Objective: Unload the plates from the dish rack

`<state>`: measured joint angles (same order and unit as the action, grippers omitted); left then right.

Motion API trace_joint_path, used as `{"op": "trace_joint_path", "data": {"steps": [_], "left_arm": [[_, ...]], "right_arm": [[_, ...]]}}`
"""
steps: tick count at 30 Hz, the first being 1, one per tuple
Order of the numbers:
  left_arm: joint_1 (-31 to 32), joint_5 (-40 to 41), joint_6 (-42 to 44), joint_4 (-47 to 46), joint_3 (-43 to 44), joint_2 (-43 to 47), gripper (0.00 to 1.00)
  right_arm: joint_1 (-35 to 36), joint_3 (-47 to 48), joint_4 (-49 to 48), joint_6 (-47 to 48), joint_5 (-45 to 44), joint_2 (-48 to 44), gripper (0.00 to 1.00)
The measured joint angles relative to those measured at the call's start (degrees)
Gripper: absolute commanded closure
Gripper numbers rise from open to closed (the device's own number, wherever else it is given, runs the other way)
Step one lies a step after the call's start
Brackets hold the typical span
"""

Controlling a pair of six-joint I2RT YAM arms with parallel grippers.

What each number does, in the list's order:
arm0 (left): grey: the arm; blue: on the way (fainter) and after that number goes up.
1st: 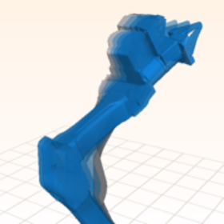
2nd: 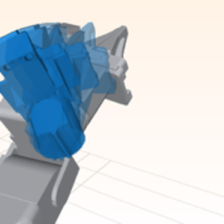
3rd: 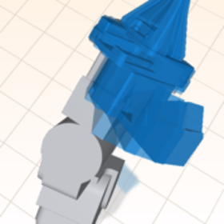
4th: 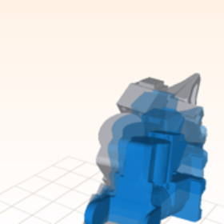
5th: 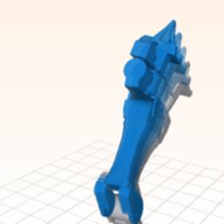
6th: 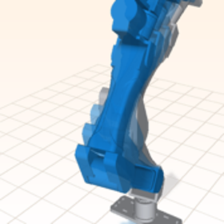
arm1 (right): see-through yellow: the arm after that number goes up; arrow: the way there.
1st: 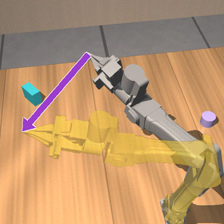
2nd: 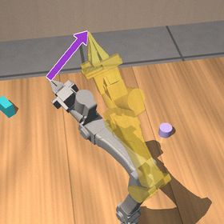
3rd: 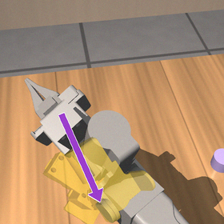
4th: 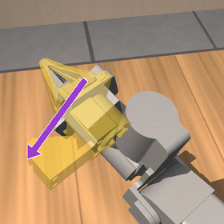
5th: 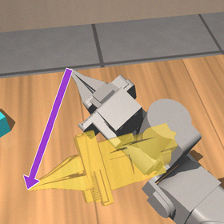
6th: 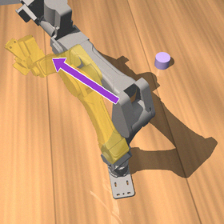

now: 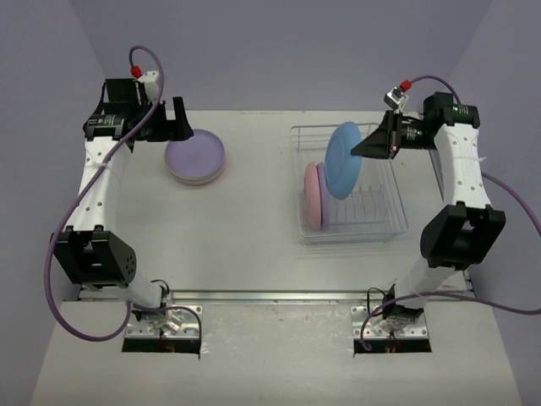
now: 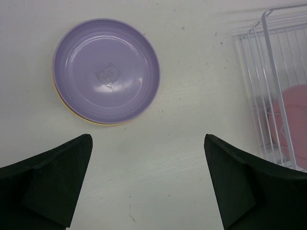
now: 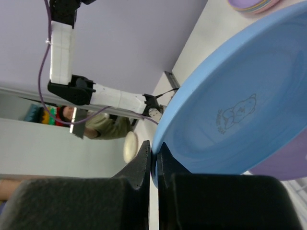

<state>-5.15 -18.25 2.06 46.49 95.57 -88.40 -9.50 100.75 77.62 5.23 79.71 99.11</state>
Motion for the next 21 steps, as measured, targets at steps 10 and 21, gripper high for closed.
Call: {"op": "trace_joint_path", "data": {"steps": [10,21], "left_arm": [[0.2,-8.3,-1.0,-0.1,0.7,0.4,0.00],[0.4,-12.6,-0.3,2.5,10.8,1.0,0.01]], "right_arm": [[12.3,24.3,-1.2,9.8,-22.1,-0.7,1.00],[57.5,-14.3,-29.9,39.8,-84.1,-20.4,1.00]]}}
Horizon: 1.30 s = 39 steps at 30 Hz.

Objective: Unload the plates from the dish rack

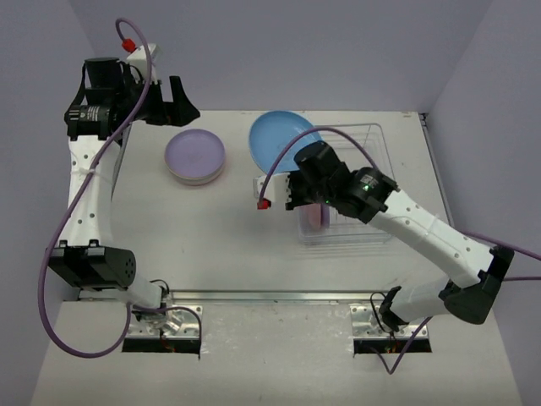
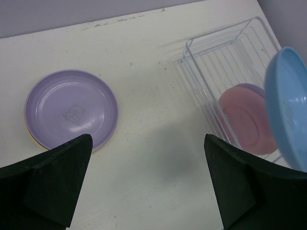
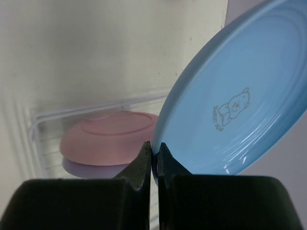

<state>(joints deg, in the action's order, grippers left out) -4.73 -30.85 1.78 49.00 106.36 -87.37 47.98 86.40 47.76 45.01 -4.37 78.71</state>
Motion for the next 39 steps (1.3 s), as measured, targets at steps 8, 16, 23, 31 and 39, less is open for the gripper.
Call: {"op": "trace_joint_path", "data": {"steps": [8,16,23,31,39], "left_arm": [[8.2,-0.8,5.7,5.0,1.2,0.0,0.12],[14.8,3.3,9.1,8.0,-4.2,0.0,0.51],[15.1,5.9,8.3,6.8,-6.3,0.0,1.00],[13.7,3.8,6.0,4.2,-7.4,-0.5,1.00],[0.4,-0.9,2.2,1.3,-5.3,-8.4,1.00]], "right_arm": [[10.0,-14.4,-18.3,17.9,-21.4,1.6,1.00],[14.8,-15.5,-26.8,24.7,-27.2,4.0,1.00],[15.6,-16.4,-28.1,25.9,-28.4,4.8,0.89],[15.2,-19.3,-28.9,24.5,-29.9,4.3,0.25],[6.6,-15.6,-24.0,13.0,-27.6,1.6,0.01]]}}
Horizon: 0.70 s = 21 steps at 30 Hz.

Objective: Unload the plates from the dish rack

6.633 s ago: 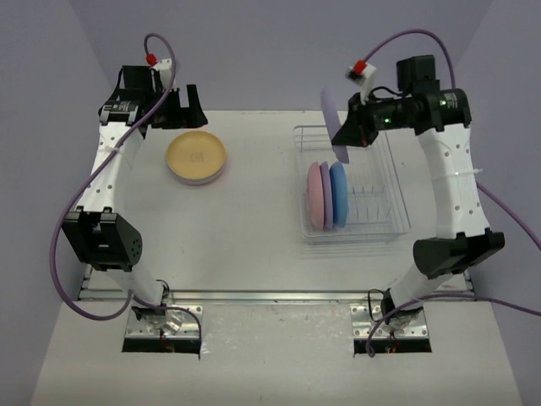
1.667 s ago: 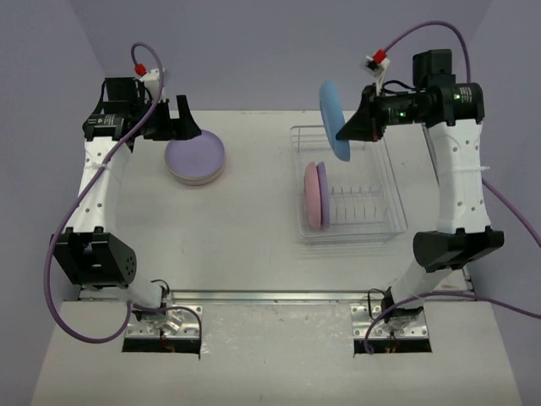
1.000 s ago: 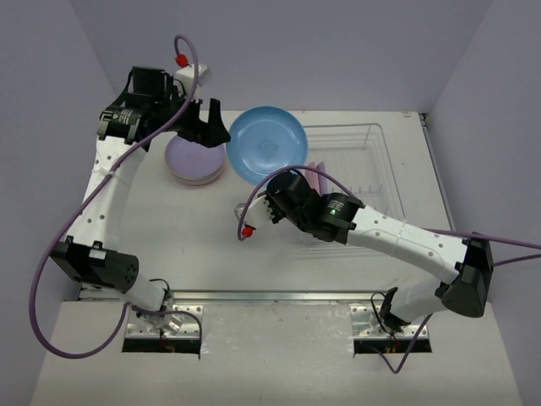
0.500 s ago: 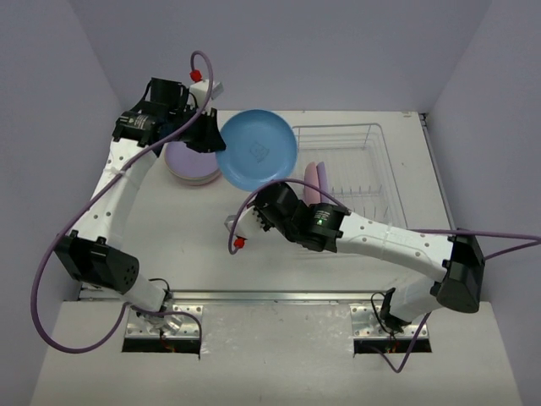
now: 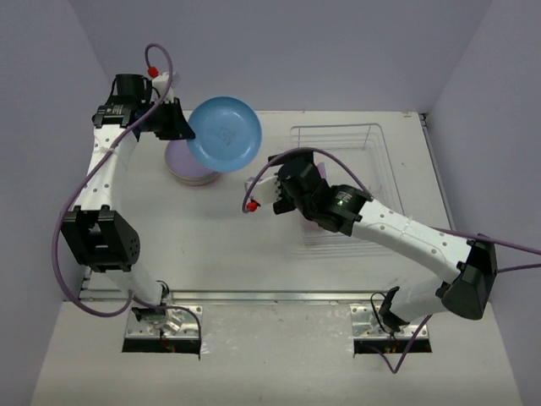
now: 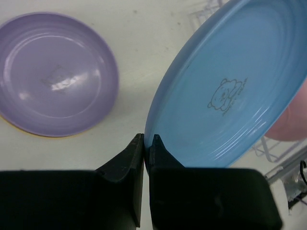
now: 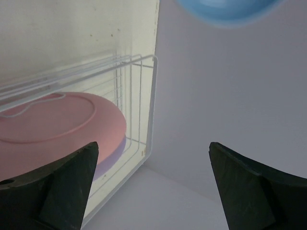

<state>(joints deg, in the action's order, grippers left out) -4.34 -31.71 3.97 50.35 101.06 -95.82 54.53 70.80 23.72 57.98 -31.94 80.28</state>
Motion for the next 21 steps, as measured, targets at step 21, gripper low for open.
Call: {"op": "trace_joint_path", "data": {"steps": [21], "left_arm": [[-7.6,16.2,-5.8,-3.2,8.7,-26.4,1.00]], "right_arm": [[-55.2,12.8,35.5,-48.0,55.1,-0.8,0.04]]}}
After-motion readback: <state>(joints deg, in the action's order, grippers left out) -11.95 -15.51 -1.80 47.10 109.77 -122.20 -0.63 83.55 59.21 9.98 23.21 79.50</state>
